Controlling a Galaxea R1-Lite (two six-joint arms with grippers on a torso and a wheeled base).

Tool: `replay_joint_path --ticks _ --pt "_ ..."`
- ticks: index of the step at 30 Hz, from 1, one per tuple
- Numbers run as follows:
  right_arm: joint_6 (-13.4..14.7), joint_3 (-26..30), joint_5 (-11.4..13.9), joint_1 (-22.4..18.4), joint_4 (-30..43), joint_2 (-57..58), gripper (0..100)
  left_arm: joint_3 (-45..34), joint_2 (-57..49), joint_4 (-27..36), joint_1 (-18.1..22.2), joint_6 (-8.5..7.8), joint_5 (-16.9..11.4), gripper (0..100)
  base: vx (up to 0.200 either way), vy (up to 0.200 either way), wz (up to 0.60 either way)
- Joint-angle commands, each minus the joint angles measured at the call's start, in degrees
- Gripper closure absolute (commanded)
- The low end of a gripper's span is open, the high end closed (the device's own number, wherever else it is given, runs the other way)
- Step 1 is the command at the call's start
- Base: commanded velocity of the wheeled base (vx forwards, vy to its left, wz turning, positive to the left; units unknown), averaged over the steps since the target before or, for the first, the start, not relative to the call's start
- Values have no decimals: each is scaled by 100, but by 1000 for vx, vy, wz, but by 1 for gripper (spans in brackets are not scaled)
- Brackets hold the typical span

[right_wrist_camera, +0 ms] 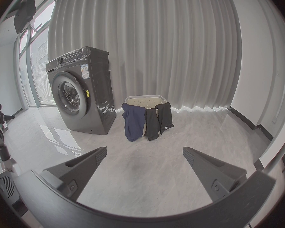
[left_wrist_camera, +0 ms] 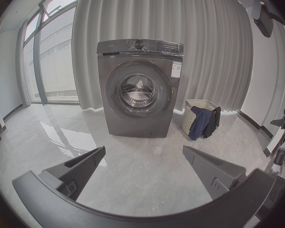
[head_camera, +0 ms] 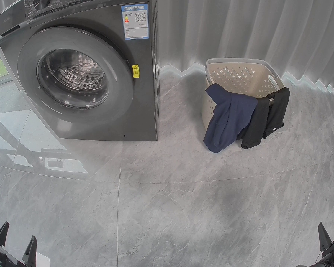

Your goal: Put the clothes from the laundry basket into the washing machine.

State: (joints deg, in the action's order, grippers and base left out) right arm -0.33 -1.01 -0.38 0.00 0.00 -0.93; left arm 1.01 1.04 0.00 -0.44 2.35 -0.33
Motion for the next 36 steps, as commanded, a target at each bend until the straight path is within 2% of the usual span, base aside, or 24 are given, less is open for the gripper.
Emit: replay_joint_path --ticks 1,28,34,36 --pt "-2 101 3 0 0 66 0 -101 -95 0 0 2 -2 0 0 -200 0" --pt "-2 101 3 0 0 66 0 -101 -86 0 0 2 -2 0 0 -200 0" --pt "-2 101 3 0 0 66 0 -101 -95 0 0 28 -2 0 0 0 0" --pt "-2 101 3 0 0 66 0 -101 -86 0 0 20 -2 0 200 0 0"
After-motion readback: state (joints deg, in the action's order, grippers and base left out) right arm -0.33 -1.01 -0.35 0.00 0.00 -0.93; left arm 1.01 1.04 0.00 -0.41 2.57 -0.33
